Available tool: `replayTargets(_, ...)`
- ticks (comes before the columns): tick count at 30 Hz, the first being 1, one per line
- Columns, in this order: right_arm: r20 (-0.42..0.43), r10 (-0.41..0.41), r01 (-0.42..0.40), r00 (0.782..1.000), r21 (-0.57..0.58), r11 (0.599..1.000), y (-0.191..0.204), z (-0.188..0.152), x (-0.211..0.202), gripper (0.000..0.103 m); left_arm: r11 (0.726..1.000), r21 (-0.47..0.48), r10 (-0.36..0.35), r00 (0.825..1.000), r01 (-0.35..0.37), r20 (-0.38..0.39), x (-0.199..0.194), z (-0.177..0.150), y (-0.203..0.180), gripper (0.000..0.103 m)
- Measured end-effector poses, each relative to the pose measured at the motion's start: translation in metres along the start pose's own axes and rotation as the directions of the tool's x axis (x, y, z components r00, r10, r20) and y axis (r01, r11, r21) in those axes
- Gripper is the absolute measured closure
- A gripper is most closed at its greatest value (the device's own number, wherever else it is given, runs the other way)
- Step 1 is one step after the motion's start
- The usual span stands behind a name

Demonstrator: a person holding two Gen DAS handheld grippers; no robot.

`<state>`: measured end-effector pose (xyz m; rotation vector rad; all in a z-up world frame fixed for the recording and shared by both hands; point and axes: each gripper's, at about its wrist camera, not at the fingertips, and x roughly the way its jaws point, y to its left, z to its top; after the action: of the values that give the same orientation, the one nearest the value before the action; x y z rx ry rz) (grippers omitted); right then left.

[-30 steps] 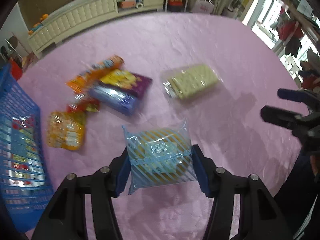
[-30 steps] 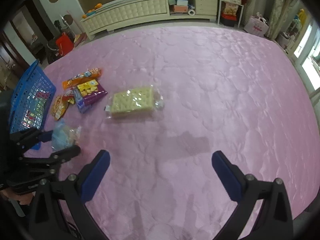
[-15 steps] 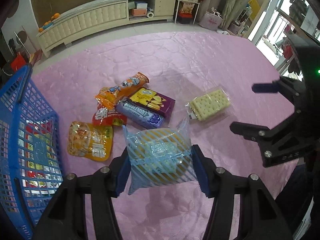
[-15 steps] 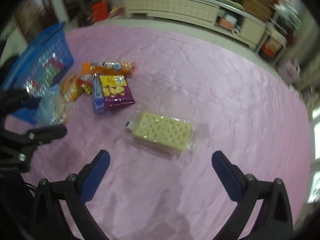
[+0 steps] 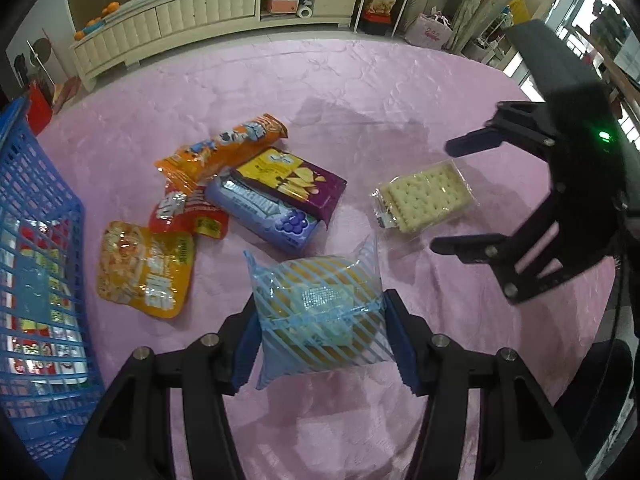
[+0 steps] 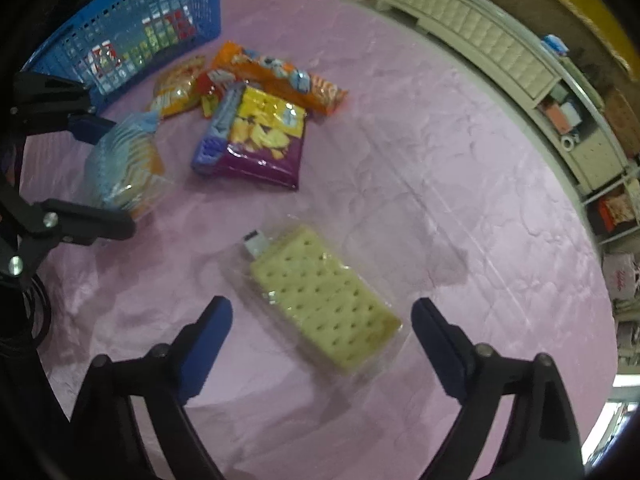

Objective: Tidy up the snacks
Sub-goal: 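Lift the striped bag with the left tool while the right tool grasps the white cracker pack, then carry the striped bag and cracker pack over the basket with both tools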

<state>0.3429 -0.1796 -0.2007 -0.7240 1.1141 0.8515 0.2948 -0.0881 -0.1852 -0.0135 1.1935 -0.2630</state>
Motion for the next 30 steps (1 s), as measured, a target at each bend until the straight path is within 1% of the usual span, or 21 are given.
replayTargets(2, -0.02, -0.003, 0.002, 1.0, -0.028, 1.0, -0.002, 0.003, 0.008, 0.016, 1.0, 0.006, 0.003, 1.0, -0.003, -0.003, 0.004, 0.002, -0.001, 0.048)
replayTargets(4, -0.034, -0.008, 0.006, 0.999, -0.057, 0.998, -0.002, 0.005, 0.013, 0.018, 1.0, 0.016, 0.011, 1.0, -0.011, -0.003, 0.004, 0.004, -0.004, 0.048)
replayTargets(6, -0.029, 0.026, -0.028, 0.999, -0.071, 0.997, -0.003, 0.007, 0.015, 0.019, 1.0, 0.02, 0.015, 1.0, -0.015, 0.0, 0.006, 0.006, -0.005, 0.048)
replayTargets(9, -0.023, 0.085, -0.087, 0.996, -0.052, 0.995, -0.007, 0.005, 0.018, 0.022, 1.0, 0.011, 0.017, 1.0, -0.017, 0.0, 0.008, 0.007, -0.005, 0.048)
replayTargets(12, 0.007, 0.083, -0.083, 0.997, -0.031, 0.996, -0.009, -0.003, 0.013, 0.035, 1.0, 0.005, 0.018, 1.0, -0.018, 0.004, 0.007, 0.006, -0.005, 0.048)
replayTargets(13, 0.016, 0.074, -0.074, 0.997, 0.007, 0.997, -0.011, -0.006, 0.01, 0.042, 1.0, 0.004, 0.017, 1.0, -0.017, 0.007, 0.004, 0.006, -0.002, 0.048)
replayTargets(14, 0.021, 0.064, -0.065, 0.998, 0.053, 0.997, -0.01, -0.008, 0.008, 0.045, 1.0, 0.008, 0.015, 1.0, -0.015, 0.011, 0.002, 0.005, -0.003, 0.048)
replayTargets(17, 0.034, 0.036, -0.039, 0.999, 0.099, 0.994, 0.006, -0.019, 0.001, 0.048, 0.999, 0.033, 0.023, 0.999, -0.024, 0.025, -0.009, -0.002, -0.002, 0.048)
replayTargets(19, 0.057, 0.032, -0.04, 0.998, 0.138, 0.99, 0.015, -0.026, -0.008, 0.048, 0.999, 0.031, 0.029, 0.999, -0.03, 0.037, -0.019, -0.005, 0.002, 0.048)
replayTargets(24, 0.117, 0.001, -0.028, 0.993, 0.23, 0.973, 0.034, -0.034, -0.05, 0.048, 1.0, 0.019, 0.02, 0.995, -0.022, 0.098, -0.057, -0.015, 0.008, 0.048)
replayTargets(26, 0.139, -0.01, -0.025, 0.99, 0.248, 0.968, 0.04, -0.028, -0.061, 0.048, 1.0, 0.02, 0.02, 0.992, -0.023, 0.125, -0.075, -0.019, 0.008, 0.048)
replayTargets(29, 0.183, -0.045, -0.006, 0.982, 0.272, 0.962, 0.051, -0.029, -0.092, 0.048, 0.999, 0.035, 0.026, 0.986, -0.032, 0.164, -0.105, -0.025, 0.009, 0.048)
replayTargets(30, 0.205, -0.056, -0.005, 0.977, 0.284, 0.959, 0.051, -0.024, -0.105, 0.048, 0.998, 0.042, 0.031, 0.984, -0.039, 0.177, -0.114, -0.027, 0.01, 0.048)
